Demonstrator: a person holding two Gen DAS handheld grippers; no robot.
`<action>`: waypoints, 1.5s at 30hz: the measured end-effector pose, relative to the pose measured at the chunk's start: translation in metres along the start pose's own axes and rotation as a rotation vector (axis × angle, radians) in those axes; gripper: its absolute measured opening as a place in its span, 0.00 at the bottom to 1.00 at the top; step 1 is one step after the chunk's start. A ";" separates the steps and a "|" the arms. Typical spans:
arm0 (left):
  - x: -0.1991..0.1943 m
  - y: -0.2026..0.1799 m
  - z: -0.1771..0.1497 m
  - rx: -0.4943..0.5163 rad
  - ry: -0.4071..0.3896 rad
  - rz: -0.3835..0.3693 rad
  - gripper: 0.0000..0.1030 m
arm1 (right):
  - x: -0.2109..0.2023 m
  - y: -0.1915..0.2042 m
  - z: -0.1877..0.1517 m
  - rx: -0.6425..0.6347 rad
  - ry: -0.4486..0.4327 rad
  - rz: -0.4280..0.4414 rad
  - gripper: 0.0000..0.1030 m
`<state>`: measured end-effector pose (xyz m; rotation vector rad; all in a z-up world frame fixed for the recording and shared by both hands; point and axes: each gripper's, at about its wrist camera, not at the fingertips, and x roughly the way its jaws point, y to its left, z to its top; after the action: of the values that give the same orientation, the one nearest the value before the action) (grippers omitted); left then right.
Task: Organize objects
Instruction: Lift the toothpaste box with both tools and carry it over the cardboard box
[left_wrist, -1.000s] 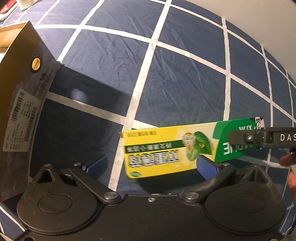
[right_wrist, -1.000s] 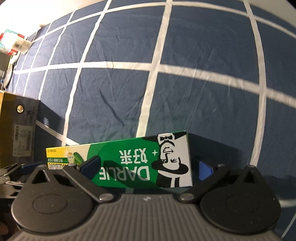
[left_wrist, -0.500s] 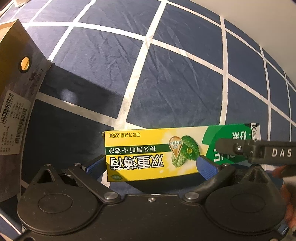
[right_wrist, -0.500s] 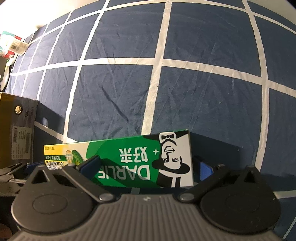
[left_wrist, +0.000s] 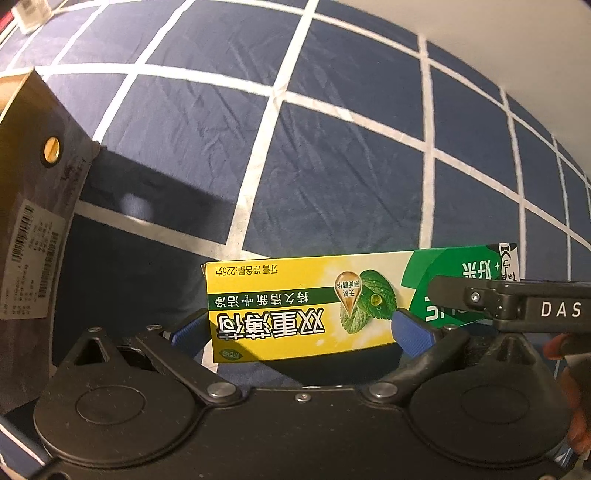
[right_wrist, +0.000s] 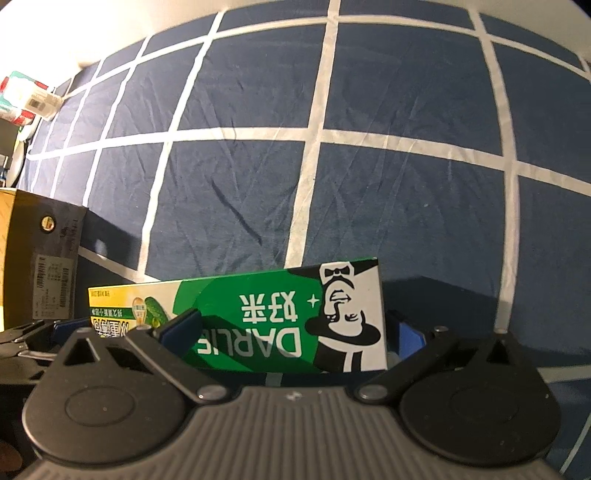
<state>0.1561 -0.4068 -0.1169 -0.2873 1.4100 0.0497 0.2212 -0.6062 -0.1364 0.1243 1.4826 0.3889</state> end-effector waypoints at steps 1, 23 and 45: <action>-0.004 -0.001 -0.001 0.008 -0.004 -0.003 0.99 | -0.004 0.001 -0.002 0.002 -0.008 -0.001 1.00; -0.080 0.023 -0.049 0.113 -0.101 -0.030 0.99 | -0.071 0.055 -0.073 0.046 -0.145 -0.015 1.00; -0.145 0.141 -0.059 0.165 -0.168 -0.034 0.99 | -0.077 0.188 -0.101 0.075 -0.229 -0.016 1.00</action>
<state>0.0466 -0.2650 -0.0064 -0.1664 1.2341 -0.0686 0.0855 -0.4720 -0.0140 0.2095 1.2720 0.2956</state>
